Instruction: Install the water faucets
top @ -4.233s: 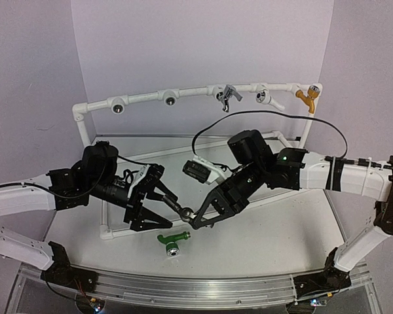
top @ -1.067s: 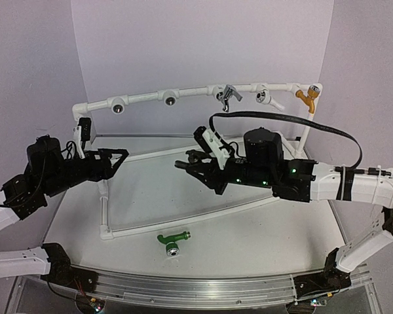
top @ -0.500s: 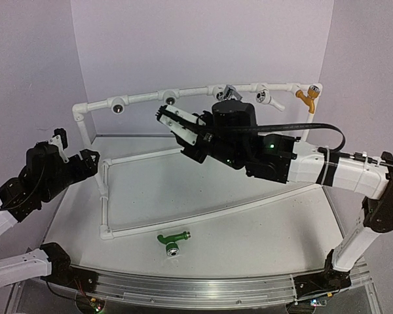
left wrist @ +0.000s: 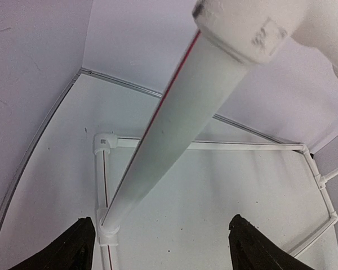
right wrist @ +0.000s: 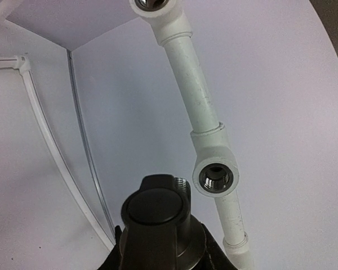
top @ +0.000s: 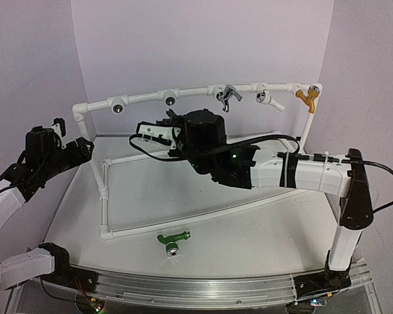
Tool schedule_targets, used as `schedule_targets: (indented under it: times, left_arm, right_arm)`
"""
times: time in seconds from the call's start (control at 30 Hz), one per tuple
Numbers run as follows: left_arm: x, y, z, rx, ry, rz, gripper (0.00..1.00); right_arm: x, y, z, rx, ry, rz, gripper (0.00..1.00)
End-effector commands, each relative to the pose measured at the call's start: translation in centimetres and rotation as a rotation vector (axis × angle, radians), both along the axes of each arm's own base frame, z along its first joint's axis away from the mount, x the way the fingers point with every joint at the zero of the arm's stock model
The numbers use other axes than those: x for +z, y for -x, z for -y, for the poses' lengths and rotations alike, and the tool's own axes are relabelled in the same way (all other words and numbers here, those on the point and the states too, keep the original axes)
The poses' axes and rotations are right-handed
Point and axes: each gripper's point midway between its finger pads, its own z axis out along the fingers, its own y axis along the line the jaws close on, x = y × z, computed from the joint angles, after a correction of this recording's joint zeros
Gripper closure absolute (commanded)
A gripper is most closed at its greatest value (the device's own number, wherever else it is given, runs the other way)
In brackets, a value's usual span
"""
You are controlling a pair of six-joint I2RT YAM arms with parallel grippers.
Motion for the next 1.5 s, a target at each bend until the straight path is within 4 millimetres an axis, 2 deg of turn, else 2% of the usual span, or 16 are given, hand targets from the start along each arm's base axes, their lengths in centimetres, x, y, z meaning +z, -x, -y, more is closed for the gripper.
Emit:
schedule_targets:
  times: [0.0, 0.17, 0.33, 0.57, 0.8, 0.9, 1.03, 1.17, 1.3, 1.47]
  left_arm:
    - [4.1, -0.9, 0.9, -0.097, 0.049, 0.099, 0.16]
    - [3.5, -1.5, 1.0, -0.129, 0.044, 0.089, 0.13]
    - [2.9, -2.6, 0.8, -0.108, 0.058, 0.078, 0.14]
    - [3.4, -3.3, 0.2, -0.084, 0.027, 0.154, 0.18]
    - [3.6, -4.8, 0.3, -0.094, 0.046, 0.217, 0.21]
    - [4.5, -5.2, 0.4, -0.113, -0.003, 0.283, 0.25]
    - [5.2, -4.4, 0.3, -0.128, -0.049, 0.358, 0.31]
    - [4.8, -4.0, 0.1, -0.118, -0.073, 0.389, 0.35]
    - [3.7, -4.5, 0.7, -0.149, -0.054, 0.362, 0.38]
    - [3.0, -4.7, 1.1, -0.163, -0.025, 0.340, 0.47]
  right_arm:
    - [4.4, -0.3, 1.6, -0.119, -0.006, 0.249, 1.00]
    - [4.4, -0.2, 1.9, -0.135, 0.015, 0.292, 1.00]
    - [5.1, -0.2, 1.9, -0.135, 0.000, 0.291, 1.00]
    - [4.2, -0.6, 0.5, -0.106, 0.003, 0.236, 1.00]
    - [4.5, -0.7, 0.4, -0.104, -0.037, 0.214, 1.00]
    - [4.4, -0.8, 0.3, -0.108, -0.032, 0.214, 1.00]
    - [4.5, -0.9, 0.3, -0.117, -0.032, 0.217, 1.00]
    - [4.7, -1.1, 0.1, -0.128, -0.039, 0.213, 1.00]
    - [4.3, -1.5, -0.4, -0.136, -0.033, 0.205, 1.00]
    - [3.9, -1.8, -0.7, -0.154, -0.030, 0.201, 1.00]
